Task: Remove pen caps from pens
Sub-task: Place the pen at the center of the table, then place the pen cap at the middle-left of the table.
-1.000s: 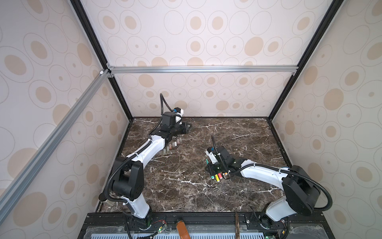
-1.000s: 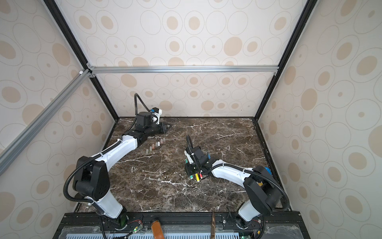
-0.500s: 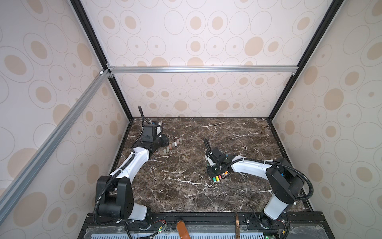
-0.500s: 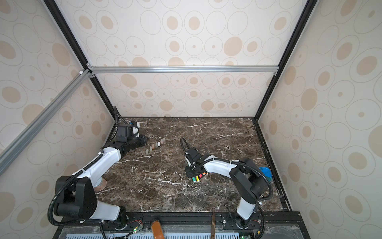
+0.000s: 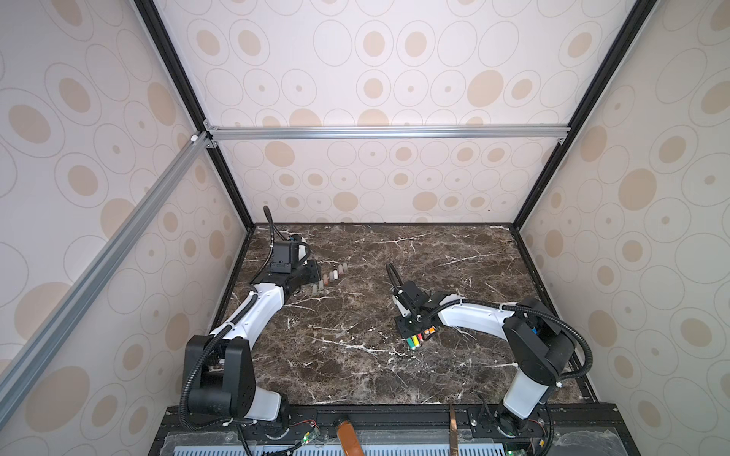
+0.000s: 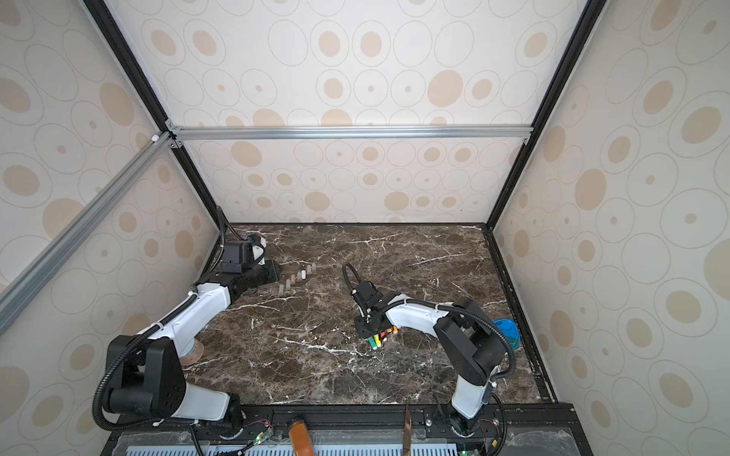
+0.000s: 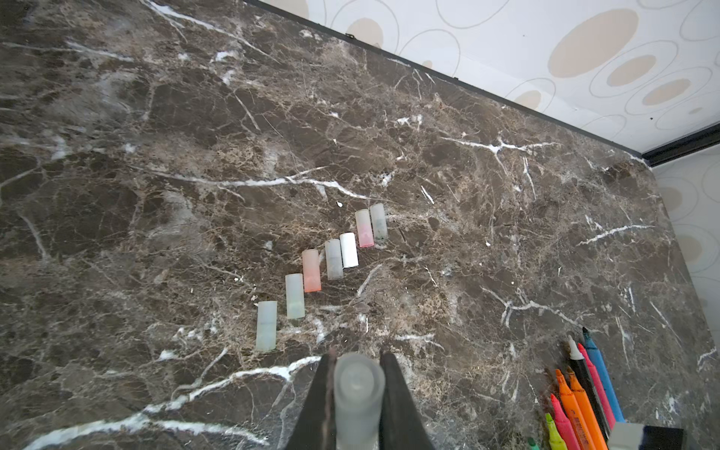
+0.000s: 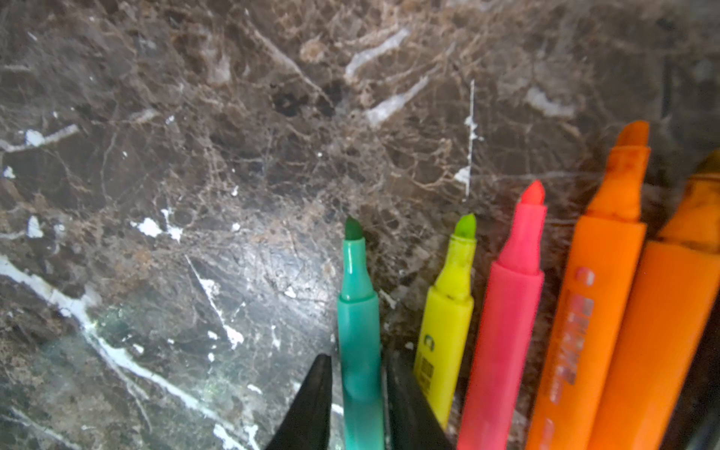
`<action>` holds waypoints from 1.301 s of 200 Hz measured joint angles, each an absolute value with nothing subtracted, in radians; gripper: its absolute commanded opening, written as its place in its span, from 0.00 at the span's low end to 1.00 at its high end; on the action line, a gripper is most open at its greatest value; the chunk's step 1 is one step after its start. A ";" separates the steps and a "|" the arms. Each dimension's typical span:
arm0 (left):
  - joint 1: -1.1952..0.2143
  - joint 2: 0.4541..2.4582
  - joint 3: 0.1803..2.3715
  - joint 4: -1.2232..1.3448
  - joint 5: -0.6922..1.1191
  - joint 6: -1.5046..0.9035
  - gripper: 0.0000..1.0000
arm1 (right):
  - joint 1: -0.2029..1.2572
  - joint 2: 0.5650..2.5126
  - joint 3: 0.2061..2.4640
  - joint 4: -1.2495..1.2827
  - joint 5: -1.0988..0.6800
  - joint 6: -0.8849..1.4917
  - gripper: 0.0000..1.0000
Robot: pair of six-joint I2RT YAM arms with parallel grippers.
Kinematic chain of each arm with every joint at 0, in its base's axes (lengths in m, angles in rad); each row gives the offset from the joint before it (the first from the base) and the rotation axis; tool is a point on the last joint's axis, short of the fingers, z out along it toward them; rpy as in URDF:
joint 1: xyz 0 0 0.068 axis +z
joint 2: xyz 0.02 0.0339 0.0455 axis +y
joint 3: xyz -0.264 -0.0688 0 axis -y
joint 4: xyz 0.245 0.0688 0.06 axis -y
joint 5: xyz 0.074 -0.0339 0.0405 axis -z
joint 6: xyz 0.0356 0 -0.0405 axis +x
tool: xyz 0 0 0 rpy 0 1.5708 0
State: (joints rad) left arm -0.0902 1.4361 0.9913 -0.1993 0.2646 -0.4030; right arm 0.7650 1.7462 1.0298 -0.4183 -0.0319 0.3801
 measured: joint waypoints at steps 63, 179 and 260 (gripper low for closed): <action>-0.081 1.434 0.987 -0.197 0.260 -0.403 0.00 | 0.765 1.748 1.062 -0.444 0.005 0.370 0.23; -0.073 1.414 0.986 -0.198 0.259 -0.403 0.00 | 0.777 1.748 1.042 -0.449 0.000 0.353 0.27; -0.067 1.414 0.986 -0.198 0.260 -0.403 0.00 | 0.782 1.748 1.026 -0.450 0.007 0.358 0.08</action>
State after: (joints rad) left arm -0.0669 1.4136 0.9859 -0.1978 0.2600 -0.4026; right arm 0.7818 1.7485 1.0260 -0.4503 0.0067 0.3576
